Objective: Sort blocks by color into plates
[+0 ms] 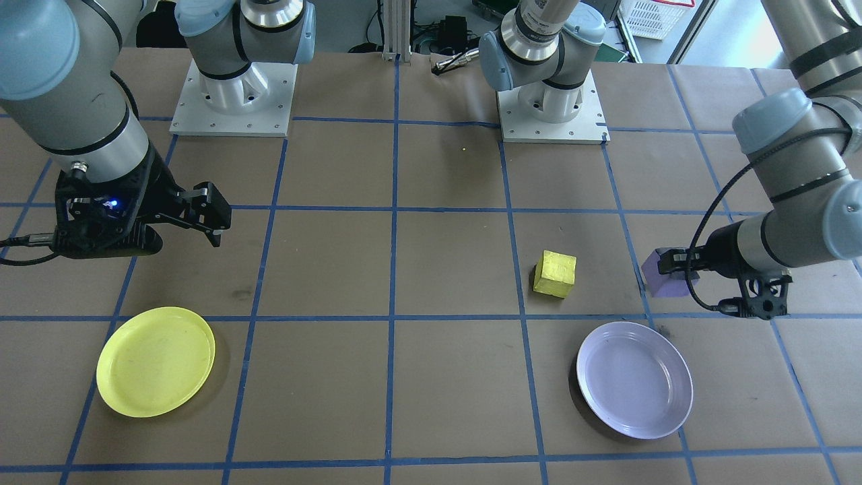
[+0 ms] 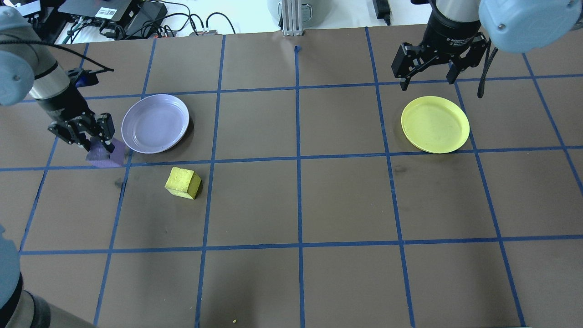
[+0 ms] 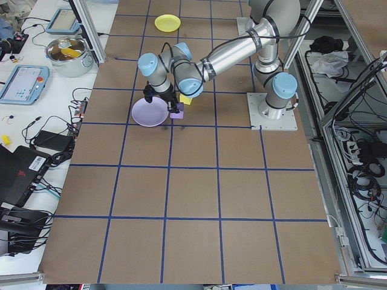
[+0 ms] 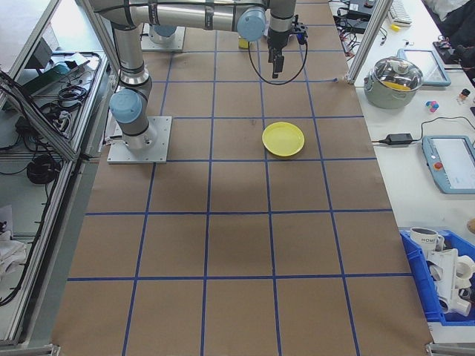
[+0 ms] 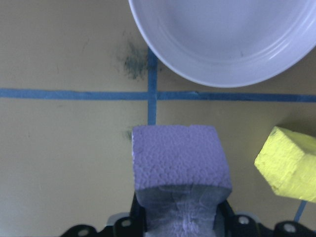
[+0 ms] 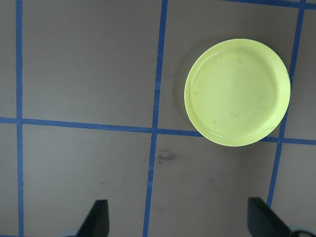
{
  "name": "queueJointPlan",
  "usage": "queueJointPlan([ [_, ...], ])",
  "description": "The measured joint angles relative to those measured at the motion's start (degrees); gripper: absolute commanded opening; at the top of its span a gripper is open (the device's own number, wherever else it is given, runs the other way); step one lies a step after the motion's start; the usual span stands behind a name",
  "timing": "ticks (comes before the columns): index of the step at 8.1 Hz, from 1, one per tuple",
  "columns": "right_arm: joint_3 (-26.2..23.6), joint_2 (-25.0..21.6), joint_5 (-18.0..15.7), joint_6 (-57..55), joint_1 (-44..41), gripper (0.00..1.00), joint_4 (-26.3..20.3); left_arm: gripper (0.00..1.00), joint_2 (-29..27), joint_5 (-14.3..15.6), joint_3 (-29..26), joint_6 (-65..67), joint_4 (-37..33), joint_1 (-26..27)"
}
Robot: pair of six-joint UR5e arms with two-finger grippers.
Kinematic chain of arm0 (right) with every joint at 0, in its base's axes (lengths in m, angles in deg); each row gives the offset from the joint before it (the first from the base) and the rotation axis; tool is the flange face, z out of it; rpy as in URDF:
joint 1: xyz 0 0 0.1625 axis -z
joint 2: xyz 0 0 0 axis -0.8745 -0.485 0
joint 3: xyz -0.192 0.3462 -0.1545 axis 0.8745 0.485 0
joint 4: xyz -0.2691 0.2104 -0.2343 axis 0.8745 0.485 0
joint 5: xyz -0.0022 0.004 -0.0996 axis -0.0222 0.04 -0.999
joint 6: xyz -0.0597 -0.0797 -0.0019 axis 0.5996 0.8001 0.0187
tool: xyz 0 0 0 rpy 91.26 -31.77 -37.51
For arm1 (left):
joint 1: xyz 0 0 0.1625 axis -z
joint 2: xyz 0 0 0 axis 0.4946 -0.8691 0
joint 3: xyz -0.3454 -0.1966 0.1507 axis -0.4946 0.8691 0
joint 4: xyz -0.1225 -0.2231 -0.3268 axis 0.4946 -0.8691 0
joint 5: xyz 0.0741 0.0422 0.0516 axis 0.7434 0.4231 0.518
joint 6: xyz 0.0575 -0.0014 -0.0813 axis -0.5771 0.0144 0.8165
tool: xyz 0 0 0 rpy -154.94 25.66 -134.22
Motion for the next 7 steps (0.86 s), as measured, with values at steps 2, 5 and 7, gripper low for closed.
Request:
queueJointPlan([
  [2, 0.00, 0.00, -0.03, 0.60, 0.00, 1.00, -0.17, 0.00, -4.92, -2.05, -9.35, -0.02, -1.76, 3.20],
  [5, 0.00, 0.00, -0.18, 5.09, 0.07, 1.00, -0.02, 0.15, -10.65, -3.20, -13.51, -0.62, 2.23, 5.40],
  [7, 0.03, 0.00, -0.22, 7.02, 0.09, 1.00, 0.10, 0.35, -14.08, -3.60, -13.73, -0.67, 6.12, 5.66],
])
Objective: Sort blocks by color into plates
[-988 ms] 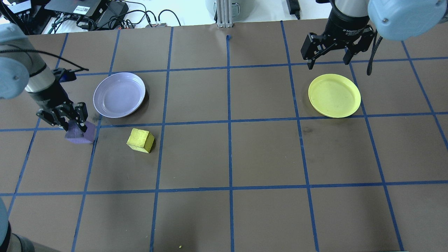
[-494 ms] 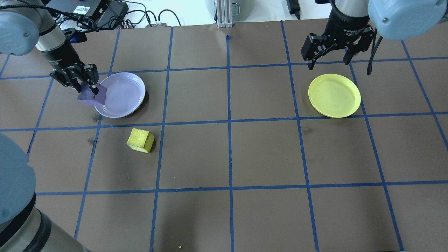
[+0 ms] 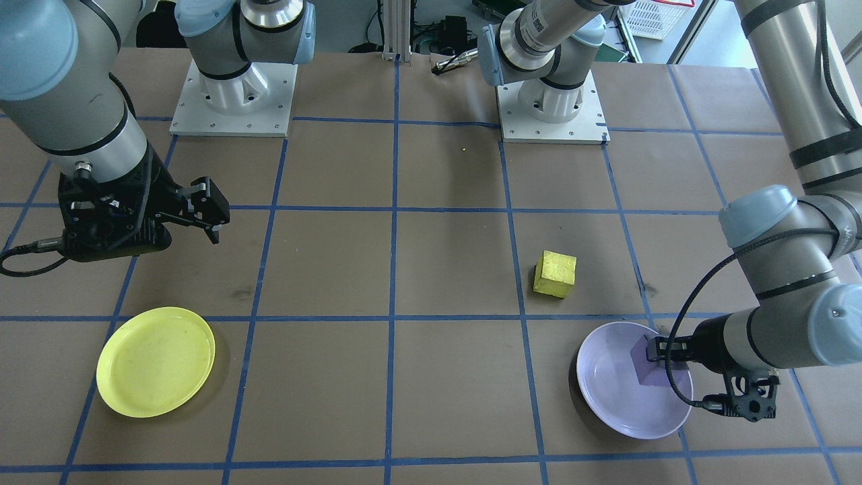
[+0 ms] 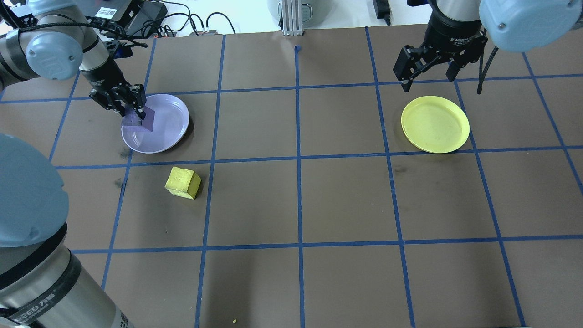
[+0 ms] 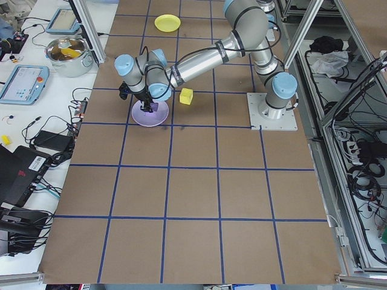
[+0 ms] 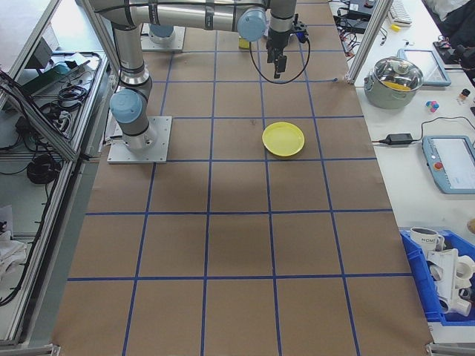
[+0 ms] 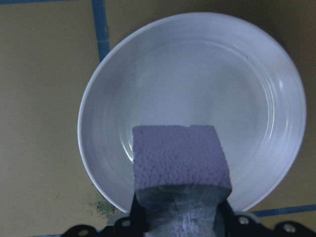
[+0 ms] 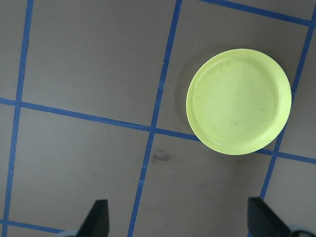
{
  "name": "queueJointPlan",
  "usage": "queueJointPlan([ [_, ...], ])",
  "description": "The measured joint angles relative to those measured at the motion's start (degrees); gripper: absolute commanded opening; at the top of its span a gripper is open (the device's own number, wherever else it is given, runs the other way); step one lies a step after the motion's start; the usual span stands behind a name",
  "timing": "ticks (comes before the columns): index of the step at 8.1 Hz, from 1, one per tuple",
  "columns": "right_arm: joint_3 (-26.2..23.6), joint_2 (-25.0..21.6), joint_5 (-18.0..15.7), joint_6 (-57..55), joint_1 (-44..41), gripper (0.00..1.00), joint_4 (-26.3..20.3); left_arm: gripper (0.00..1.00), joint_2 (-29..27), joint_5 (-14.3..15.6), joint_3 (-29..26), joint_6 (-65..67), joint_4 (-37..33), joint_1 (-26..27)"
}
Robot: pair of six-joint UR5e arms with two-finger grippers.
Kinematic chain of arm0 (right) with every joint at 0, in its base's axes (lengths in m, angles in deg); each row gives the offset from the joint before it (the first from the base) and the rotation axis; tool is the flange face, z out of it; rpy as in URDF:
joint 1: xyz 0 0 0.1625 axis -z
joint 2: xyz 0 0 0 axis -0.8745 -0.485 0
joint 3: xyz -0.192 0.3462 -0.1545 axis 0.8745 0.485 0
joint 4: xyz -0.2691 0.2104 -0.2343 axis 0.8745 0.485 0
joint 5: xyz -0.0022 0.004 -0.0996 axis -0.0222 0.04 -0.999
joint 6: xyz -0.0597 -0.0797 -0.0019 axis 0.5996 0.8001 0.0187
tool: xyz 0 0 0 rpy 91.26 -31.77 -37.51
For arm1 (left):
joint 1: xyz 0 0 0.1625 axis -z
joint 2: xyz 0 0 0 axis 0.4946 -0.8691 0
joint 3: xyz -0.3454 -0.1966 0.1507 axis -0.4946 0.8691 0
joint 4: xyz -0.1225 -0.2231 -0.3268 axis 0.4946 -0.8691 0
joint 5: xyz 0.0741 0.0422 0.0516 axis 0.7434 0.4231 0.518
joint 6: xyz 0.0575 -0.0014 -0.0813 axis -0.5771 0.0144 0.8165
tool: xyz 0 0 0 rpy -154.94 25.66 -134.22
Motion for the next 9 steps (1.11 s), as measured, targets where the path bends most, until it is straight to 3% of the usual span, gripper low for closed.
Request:
queueJointPlan([
  [1, 0.02, 0.00, 0.00, -0.02, 0.01, 1.00, 0.01, 0.99, -0.81, -0.05, 0.03, 0.00, 0.75, 0.19],
  [7, -0.01, 0.00, 0.09, 0.11, 0.01, 1.00, 0.96, 1.00, 0.02, -0.08, 0.20, 0.98, 1.44, 0.98],
  [9, -0.08, 0.00, -0.05, 0.31, 0.01, 1.00, 2.15, 1.00, 3.92, -0.07, 0.33, 1.84, 0.32, 5.31],
])
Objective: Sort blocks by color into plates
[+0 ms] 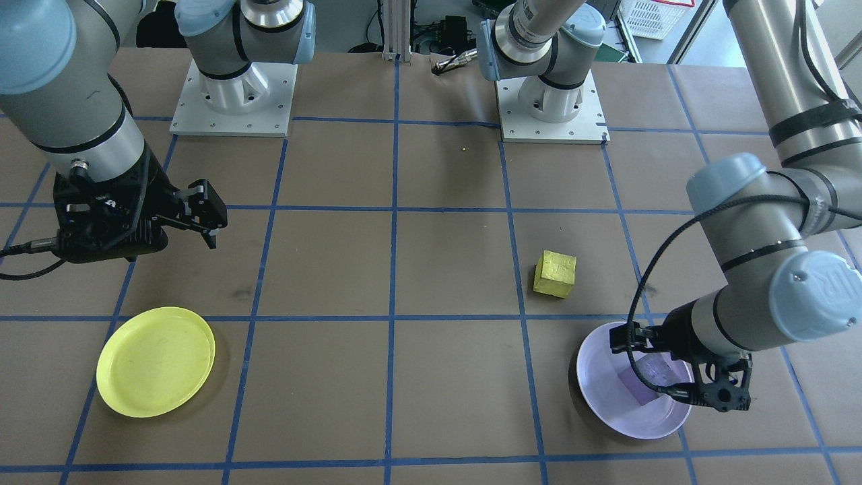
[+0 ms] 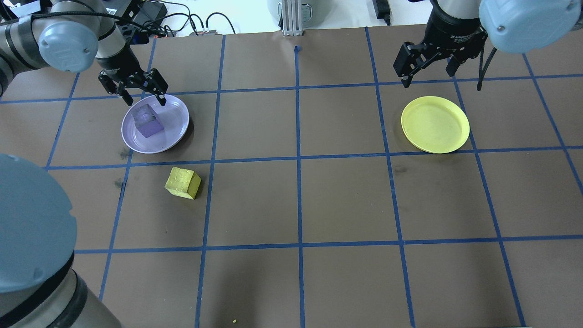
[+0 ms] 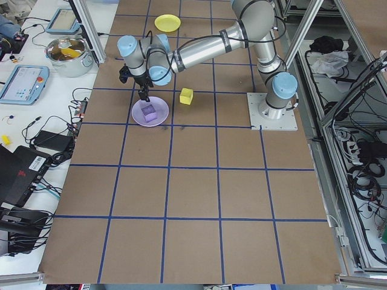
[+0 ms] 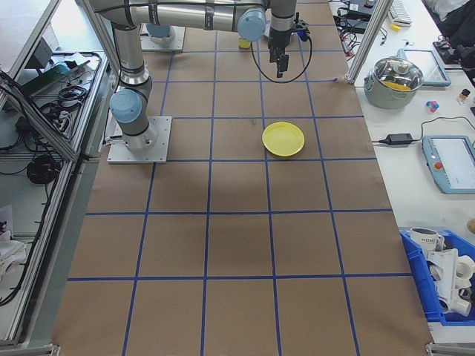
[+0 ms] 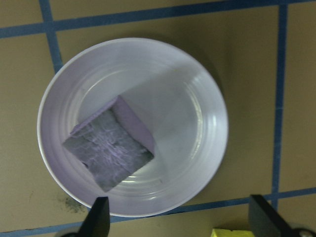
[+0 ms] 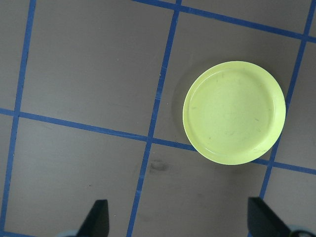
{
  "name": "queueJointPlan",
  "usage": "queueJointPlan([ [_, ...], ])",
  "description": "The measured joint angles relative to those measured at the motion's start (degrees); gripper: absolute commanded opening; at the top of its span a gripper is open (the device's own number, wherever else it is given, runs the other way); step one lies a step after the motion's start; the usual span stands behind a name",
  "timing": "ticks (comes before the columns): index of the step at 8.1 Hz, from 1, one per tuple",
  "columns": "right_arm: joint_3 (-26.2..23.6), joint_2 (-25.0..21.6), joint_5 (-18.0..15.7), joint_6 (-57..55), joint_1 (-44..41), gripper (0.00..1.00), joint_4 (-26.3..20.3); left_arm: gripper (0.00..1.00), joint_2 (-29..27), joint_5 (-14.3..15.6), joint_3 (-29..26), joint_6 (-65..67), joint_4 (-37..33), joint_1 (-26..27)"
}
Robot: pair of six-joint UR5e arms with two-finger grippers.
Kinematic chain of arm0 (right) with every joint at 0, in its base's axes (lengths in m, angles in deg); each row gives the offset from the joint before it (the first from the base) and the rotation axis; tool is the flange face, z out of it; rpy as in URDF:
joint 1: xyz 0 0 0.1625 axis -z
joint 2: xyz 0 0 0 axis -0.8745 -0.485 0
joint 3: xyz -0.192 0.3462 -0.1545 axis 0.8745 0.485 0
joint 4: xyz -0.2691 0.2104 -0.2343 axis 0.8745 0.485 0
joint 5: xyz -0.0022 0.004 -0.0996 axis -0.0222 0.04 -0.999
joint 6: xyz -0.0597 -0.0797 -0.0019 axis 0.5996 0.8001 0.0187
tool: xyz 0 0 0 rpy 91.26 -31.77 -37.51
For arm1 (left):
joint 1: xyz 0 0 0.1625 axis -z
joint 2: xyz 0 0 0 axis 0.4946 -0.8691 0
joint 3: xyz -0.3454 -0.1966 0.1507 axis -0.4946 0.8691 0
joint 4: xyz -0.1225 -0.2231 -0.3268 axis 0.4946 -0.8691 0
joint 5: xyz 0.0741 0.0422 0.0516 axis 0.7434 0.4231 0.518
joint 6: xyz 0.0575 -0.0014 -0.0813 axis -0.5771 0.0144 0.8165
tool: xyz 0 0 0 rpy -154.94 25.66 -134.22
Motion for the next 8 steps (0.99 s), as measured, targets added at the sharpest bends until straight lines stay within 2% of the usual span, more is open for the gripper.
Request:
queueJointPlan([
  [2, -0.09, 0.03, -0.02, -0.35, 0.00, 1.00, 0.16, 0.99, 5.08, -0.36, 1.15, 1.74, -0.68, 4.92],
  [3, -0.11, 0.03, -0.09, -0.38, 0.00, 1.00, 0.17, 1.00, 8.52, -0.42, 4.09, 0.08, -0.70, 5.98],
  [4, -0.16, 0.05, -0.15, -0.35, 0.00, 1.00, 0.07, 1.00, 11.76, -0.38, 9.14, -3.02, 0.51, 6.13],
  [6, -0.20, 0.08, -0.20, -0.20, 0.02, 1.00, -0.09, 1.00, 15.34, -0.33, 20.79, -6.23, 8.61, 5.69],
  [8, -0.21, 0.10, -0.18, -0.19, 0.06, 1.00, 0.16, 1.00, 15.25, -0.34, 26.44, -5.07, 12.29, 5.47],
])
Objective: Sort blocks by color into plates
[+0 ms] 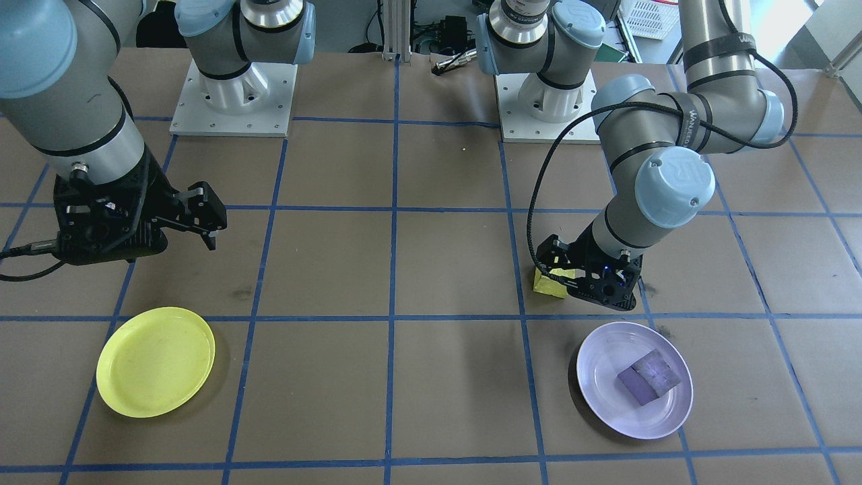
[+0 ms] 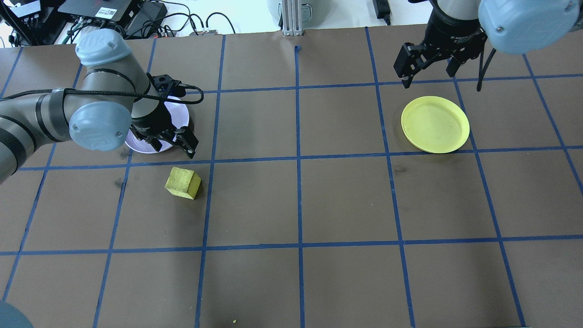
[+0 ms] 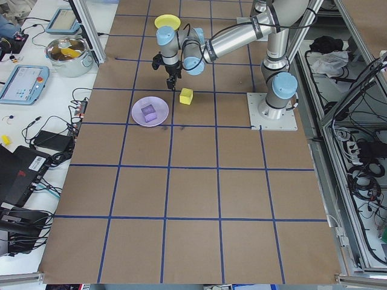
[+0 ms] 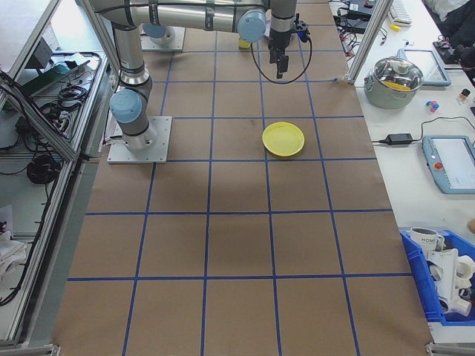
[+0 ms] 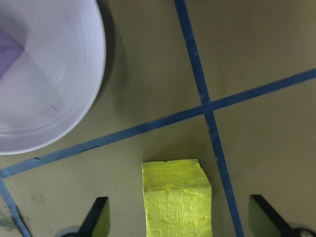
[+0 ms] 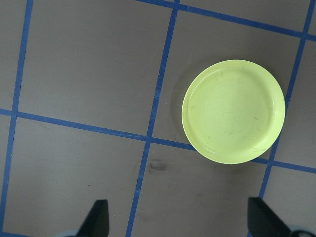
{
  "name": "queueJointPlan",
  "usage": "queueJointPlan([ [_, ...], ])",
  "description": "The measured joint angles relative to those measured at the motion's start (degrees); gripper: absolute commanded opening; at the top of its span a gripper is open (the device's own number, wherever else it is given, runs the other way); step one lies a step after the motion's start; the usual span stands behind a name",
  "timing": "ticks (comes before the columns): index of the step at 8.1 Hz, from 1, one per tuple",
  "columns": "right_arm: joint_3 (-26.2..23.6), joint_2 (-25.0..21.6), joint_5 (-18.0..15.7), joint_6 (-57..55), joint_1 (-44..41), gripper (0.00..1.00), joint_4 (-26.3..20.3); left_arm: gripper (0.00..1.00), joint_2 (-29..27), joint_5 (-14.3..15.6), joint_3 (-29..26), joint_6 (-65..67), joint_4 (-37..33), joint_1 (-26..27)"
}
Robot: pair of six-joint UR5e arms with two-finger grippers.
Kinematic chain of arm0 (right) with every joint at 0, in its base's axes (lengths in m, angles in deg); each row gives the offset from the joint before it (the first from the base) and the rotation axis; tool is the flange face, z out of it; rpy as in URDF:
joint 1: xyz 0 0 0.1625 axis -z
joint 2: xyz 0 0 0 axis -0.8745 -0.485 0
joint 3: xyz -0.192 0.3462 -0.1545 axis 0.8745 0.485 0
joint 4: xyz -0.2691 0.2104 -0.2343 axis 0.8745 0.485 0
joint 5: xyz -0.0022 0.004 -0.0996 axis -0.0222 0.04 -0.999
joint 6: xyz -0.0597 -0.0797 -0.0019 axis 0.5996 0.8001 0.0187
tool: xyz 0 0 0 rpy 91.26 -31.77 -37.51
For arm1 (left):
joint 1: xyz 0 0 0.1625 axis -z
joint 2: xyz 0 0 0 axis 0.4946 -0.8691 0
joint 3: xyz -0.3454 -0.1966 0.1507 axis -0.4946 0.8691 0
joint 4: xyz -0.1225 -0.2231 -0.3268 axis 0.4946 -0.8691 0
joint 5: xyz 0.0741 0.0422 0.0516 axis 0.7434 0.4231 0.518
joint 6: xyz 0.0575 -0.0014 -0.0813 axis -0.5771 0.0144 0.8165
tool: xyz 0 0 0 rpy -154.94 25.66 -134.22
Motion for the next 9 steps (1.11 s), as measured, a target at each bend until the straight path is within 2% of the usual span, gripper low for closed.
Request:
queueJointPlan([
  [5, 0.02, 0.57, 0.07, -0.24, 0.11, 1.00, 0.02, 1.00, -3.08, -0.16, 4.38, 1.55, 2.88, -0.77],
  [9, 0.00, 1.23, 0.06, -0.29, 0.16, 1.00, -0.01, 0.99, -4.00, -0.16, 5.83, 4.52, 2.09, -0.97],
])
